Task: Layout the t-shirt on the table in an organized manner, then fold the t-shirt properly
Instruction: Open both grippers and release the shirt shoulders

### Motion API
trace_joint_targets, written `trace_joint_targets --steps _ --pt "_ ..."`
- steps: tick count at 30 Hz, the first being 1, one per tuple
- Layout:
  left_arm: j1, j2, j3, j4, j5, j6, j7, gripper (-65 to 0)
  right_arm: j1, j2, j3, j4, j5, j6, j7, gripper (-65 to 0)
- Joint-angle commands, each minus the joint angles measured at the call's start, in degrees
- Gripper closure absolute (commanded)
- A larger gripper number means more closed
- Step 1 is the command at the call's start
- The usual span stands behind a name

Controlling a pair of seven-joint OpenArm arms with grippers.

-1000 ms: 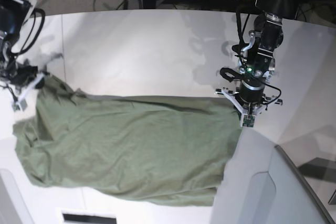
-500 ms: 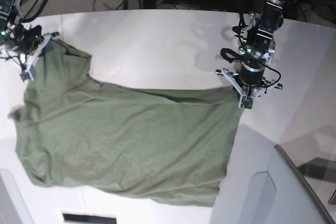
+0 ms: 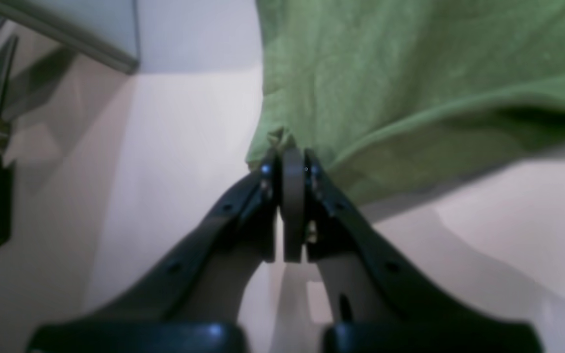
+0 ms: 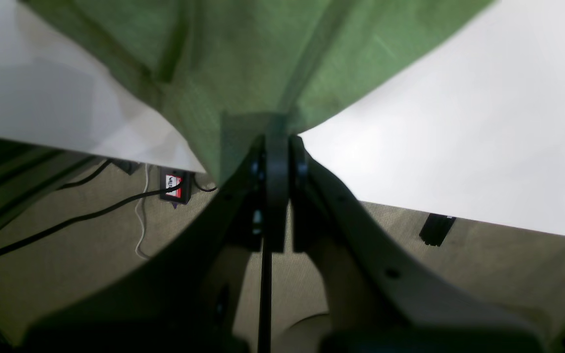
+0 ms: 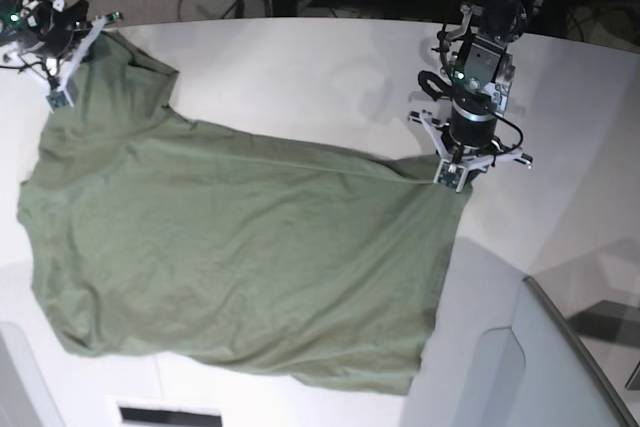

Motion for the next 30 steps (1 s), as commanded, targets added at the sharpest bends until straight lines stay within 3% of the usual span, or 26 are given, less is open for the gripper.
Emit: trace_joint_targets --steps 1,17,20,22,30 --pt "0.2 -0.6 -0.2 1.0 0.4 0.6 -1.0 0.0 -0.4 0.7 0.4 1.2 0.4 0.1 0.1 0.0" --pt "1.6 -0.7 -0.2 1.0 0.4 0.6 -0.6 0.0 -0.8 0.6 1.8 1.2 0.3 0.3 -0.2 0.0" --pt "3.2 -0.7 -0.2 2.0 0.4 0.6 -0.6 -12.0 -0.8 0.7 1.8 1.2 0.2 0.3 -0.3 0.0" --pt "4.5 -0.8 -0.3 3.4 0.4 0.6 -0.5 -16.5 -0.8 0.7 1.8 1.2 0.2 0.3 -0.4 0.0" --pt "9.3 -0.7 -8.5 13.4 -0.1 0.6 -0.5 -18.8 -0.8 0.7 1.8 1.2 0.2 0.3 -0.4 0.0"
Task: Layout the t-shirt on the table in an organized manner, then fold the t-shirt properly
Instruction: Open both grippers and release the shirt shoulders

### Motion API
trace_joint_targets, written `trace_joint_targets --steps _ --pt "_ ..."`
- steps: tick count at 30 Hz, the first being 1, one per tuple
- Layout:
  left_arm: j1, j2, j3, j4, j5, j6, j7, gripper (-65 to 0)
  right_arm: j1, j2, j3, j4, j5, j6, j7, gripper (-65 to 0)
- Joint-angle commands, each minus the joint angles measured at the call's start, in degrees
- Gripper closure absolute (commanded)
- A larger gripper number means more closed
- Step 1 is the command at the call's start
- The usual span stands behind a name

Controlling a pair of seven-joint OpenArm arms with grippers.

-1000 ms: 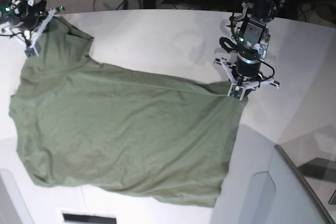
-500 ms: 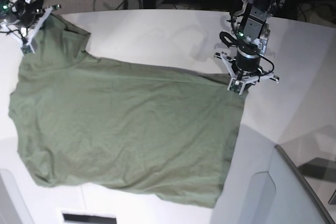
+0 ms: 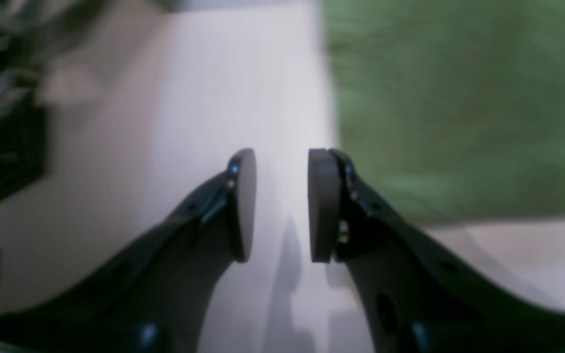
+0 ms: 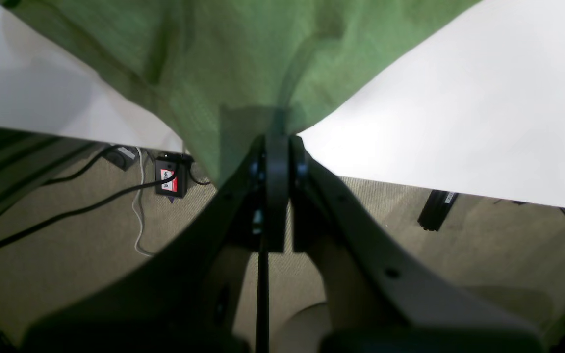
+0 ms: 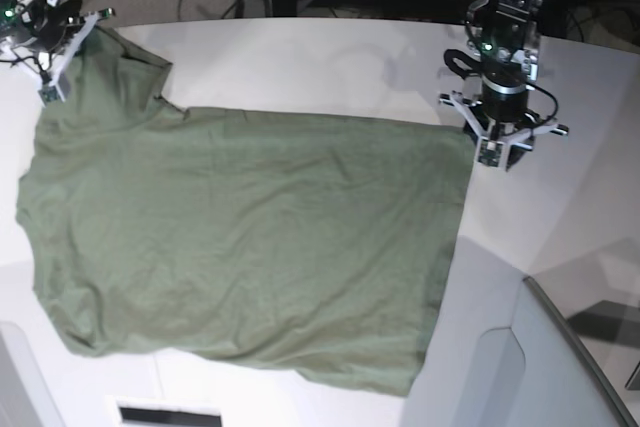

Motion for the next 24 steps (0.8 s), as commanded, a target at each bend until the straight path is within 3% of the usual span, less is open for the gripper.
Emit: trace_joint_targets --steps 1,5,9,11,12,16,24 --pt "0.2 0.0 -0.1 3.6 0.2 0.2 -1.8 -18.6 -0.2 0.7 0.2 1.1 0.2 0.2 0.2 0.0" --pt "-0.5 0.2 0.2 8.0 -5.5 0.0 -1.8 -17.6 -0.2 0.7 0.2 1.1 0.2 0.2 0.2 0.0" --pt "-5.9 1.1 4.3 2.3 -9.6 0.0 -1.8 -16.1 -0.2 0.7 0.2 1.1 0.2 0.2 0.2 0.0" --pt "-9.1 1.2 7.2 -4.8 -9.6 0.0 -2.1 -7.6 -0.2 0.7 0.2 1.1 0.2 0.2 0.2 0.0" --pt "-10.5 1.2 8.5 -8.4 -9.7 0.0 -2.2 -0.3 -0.2 0.7 0.2 1.1 0.2 0.2 0.2 0.0" --pt "-12.7 1.7 9.8 -15.5 -10.3 0.1 -2.3 0.0 -0.2 0.7 0.3 1.1 0.2 0.2 0.2 0.0" --pt "-11.4 2.4 9.7 -16.8 -9.7 0.2 -2.3 0.0 -1.2 0.7 0.3 1.3 0.2 0.2 0.1 0.0"
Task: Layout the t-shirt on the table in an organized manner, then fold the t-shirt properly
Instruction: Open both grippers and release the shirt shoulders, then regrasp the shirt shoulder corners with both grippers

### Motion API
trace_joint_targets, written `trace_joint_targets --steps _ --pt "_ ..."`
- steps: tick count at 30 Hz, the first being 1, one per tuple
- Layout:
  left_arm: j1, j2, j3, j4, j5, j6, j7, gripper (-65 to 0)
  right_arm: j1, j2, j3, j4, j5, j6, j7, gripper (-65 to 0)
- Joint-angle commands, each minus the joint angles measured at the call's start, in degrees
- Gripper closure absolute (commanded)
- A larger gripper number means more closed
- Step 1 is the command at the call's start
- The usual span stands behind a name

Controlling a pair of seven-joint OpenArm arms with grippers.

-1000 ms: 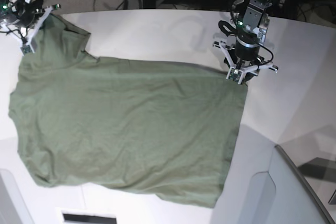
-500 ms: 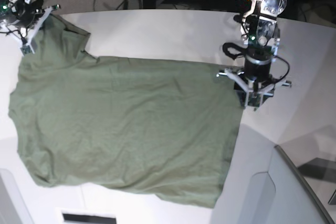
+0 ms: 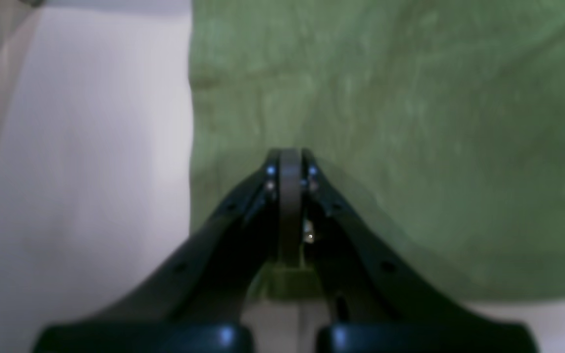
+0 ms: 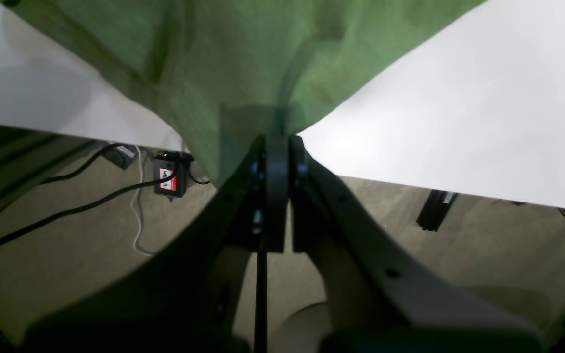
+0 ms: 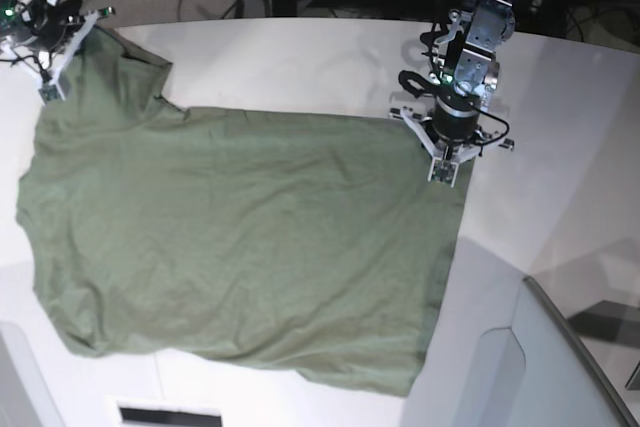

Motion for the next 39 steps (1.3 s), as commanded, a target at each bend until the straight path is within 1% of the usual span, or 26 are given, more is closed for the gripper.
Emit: trace_joint_targets --steps 1,2,4,6,9,11,12,14,16,17,18,19,20,22,23,26,28,30,32,39 --pt "0.3 -0.5 -0.1 1.1 0.5 0.4 -0.9 0.0 -0.6 0.6 0.3 1.5 0.3 0.1 -0.1 -0.2" --pt "0.6 -0.5 -0.1 1.4 0.5 0.4 -0.9 0.0 -1.1 0.6 0.3 2.2 0.3 0.1 -0.2 -0.6" --pt "1.6 -0.5 -0.2 2.6 0.5 0.4 -0.9 0.0 -2.4 0.4 0.3 4.4 0.3 0.1 -0.6 -5.4" --pt "2.8 -0.8 -0.6 5.2 0.5 0.4 -0.9 0.0 -2.9 0.3 0.4 7.5 0.3 0.1 -1.2 -13.2" --pt "5.4 -0.9 -5.4 11.0 0.0 0.4 -0.5 0.0 -2.7 0.1 2.1 10.7 0.3 0.0 -3.0 -27.9" --pt "6.8 -0.8 -8.5 14.5 -0.1 0.4 -0.4 0.0 -2.3 0.1 3.9 11.1 0.5 0.0 -2.8 -34.4" --pt "7.4 -0.5 -10.0 16.0 -0.1 0.4 -0.4 0.0 -1.5 0.1 4.9 11.1 0.5 0.1 -2.8 -35.9" --pt "9.0 0.5 -14.2 18.1 -0.2 0.4 -0.4 0.0 0.6 0.5 6.8 9.8 0.6 0.2 -2.8 -36.5" --pt "10.1 1.9 -18.4 18.3 -0.2 0.3 -0.4 0.0 4.1 0.7 8.6 5.7 0.6 1.6 -2.3 -36.6" --pt "10.5 2.5 -20.0 18.2 -0.2 0.2 -0.4 0.0 5.9 0.7 10.0 3.3 0.6 1.6 -2.4 -36.6" --pt "10.7 3.1 -21.5 18.1 -0.4 0.2 -0.4 -3.5 7.6 0.7 11.6 0.7 0.6 1.6 -2.4 -36.6" --pt "11.3 3.3 -22.9 18.0 -1.7 0.2 -0.4 -7.7 9.6 0.7 13.8 -1.8 0.6 1.6 -2.5 -36.6" --pt "12.1 3.2 -23.6 17.9 -3.7 0.2 -0.6 -10.2 10.8 0.7 15.8 -3.6 0.6 1.6 -2.6 -36.6" --pt "13.1 1.7 -24.5 17.8 -9.6 -0.6 -0.7 -13.2 12.8 0.7 18.9 -7.2 0.6 1.6 -2.4 -36.6" --pt "13.3 0.3 -24.5 17.8 -12.7 -1.9 -0.6 -13.2 13.5 0.7 19.9 -8.8 0.6 1.6 -2.1 -36.6" --pt "15.0 -2.9 -24.9 17.2 -21.2 -7.6 -0.7 -13.8 15.2 2.5 21.6 -13.2 0.7 1.6 -2.0 -36.6" --pt "15.2 -4.0 -24.9 16.6 -24.2 -8.9 -0.7 -13.8 16.0 3.2 21.8 -15.5 2.1 1.6 -2.0 -36.6" --pt "15.1 -4.5 -24.9 16.1 -24.7 -9.0 -0.7 -13.8 16.0 4.1 21.8 -16.7 5.9 1.6 -2.2 -36.6" --pt "15.1 -4.6 -24.9 15.7 -25.0 -9.2 -0.7 -13.5 15.9 4.2 21.8 -17.5 8.5 1.6 -2.5 -36.6" --pt "15.0 -4.2 -24.7 15.7 -25.2 -9.3 -0.8 -13.0 16.9 4.2 21.8 -22.5 9.3 1.6 -2.0 -36.8"
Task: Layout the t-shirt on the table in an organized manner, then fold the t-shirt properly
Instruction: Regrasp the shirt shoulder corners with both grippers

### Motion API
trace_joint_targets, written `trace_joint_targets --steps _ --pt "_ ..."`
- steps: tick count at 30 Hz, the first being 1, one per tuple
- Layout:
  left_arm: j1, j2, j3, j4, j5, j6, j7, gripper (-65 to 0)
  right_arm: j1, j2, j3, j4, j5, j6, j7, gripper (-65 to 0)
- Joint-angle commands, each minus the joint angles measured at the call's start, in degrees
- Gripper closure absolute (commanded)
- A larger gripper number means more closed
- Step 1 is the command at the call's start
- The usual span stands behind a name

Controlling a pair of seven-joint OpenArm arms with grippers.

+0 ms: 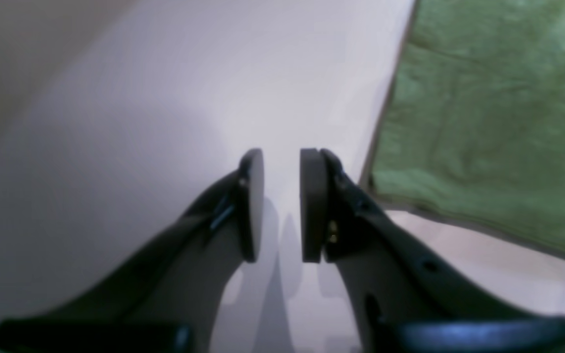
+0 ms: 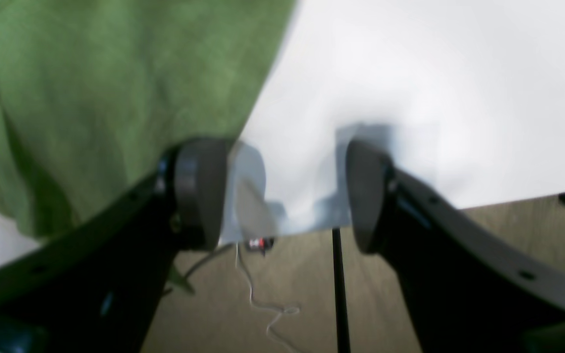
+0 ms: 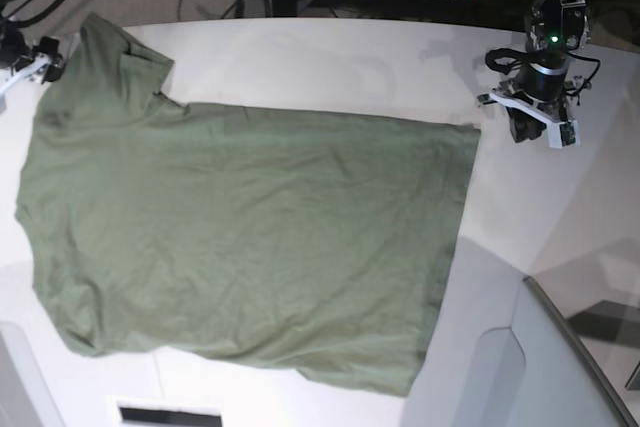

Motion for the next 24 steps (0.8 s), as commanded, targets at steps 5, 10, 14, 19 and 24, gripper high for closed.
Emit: trace_joint_targets --steps 5,10,14,19,24 --pt "-0.2 -0.7 -0.2 0.8 -0.1 0.0 -1.4 -13.0 1.1 0.9 0.2 -3.3 4.5 0.3 -0.1 -36.8" --pt "-0.1 -0.7 -0.3 0.8 -0.1 0.0 -1.3 -13.0 0.9 0.9 -0.1 -4.1 7.2 0.3 -0.5 -36.8" --pt "-0.2 -0.6 0.0 0.8 -0.2 0.0 -1.2 -13.0 0.9 0.6 -0.1 -3.4 7.2 0.3 -3.5 -36.8" --pt "-0.5 1.5 0.0 0.8 -0.2 0.0 -1.1 -13.0 0.8 -0.3 -0.1 -1.1 7.2 0.3 -6.7 -36.6" --pt "-1.3 4.2 0.2 0.8 -0.1 0.0 -1.1 -13.0 0.9 -0.5 -0.2 -0.4 7.2 0.3 -7.7 -36.6"
